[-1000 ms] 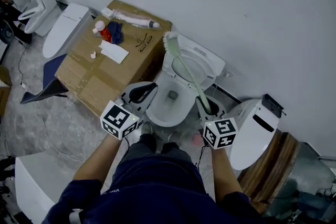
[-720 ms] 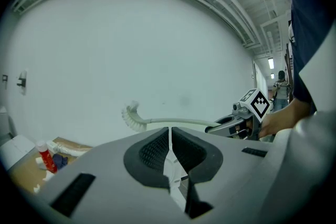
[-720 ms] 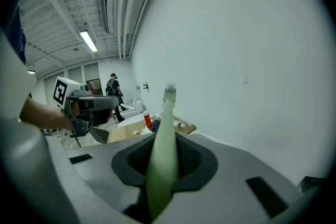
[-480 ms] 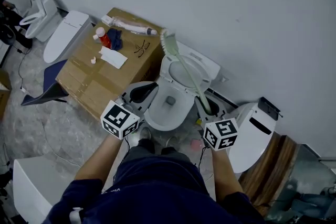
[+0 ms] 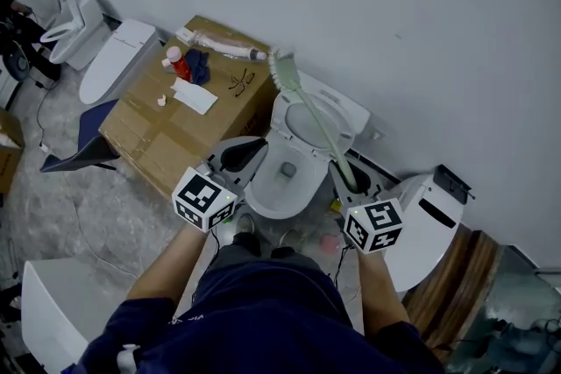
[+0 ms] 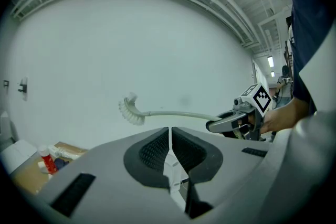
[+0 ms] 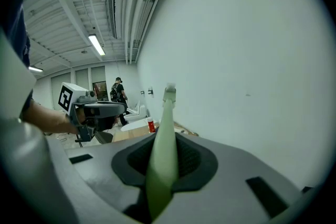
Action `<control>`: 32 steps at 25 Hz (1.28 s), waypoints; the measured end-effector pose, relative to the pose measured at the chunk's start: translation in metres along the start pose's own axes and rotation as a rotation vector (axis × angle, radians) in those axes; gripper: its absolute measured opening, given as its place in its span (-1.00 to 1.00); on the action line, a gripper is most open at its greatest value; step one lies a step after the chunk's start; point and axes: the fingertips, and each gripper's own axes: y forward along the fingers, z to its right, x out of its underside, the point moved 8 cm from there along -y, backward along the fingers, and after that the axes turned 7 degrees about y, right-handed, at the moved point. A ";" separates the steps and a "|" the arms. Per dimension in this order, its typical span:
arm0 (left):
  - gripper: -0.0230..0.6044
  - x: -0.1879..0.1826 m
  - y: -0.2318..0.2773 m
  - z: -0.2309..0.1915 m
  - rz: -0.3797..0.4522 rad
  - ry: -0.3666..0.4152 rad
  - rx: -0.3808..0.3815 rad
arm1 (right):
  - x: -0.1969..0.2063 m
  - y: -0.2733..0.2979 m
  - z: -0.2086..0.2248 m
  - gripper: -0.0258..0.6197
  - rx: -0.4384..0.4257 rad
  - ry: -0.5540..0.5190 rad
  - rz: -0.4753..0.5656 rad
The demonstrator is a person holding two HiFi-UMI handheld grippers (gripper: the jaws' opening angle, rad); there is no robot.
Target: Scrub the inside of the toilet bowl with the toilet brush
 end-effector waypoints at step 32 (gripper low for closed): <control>-0.79 0.005 0.007 0.012 -0.026 -0.008 0.012 | -0.002 -0.006 0.003 -0.71 -0.012 0.027 0.003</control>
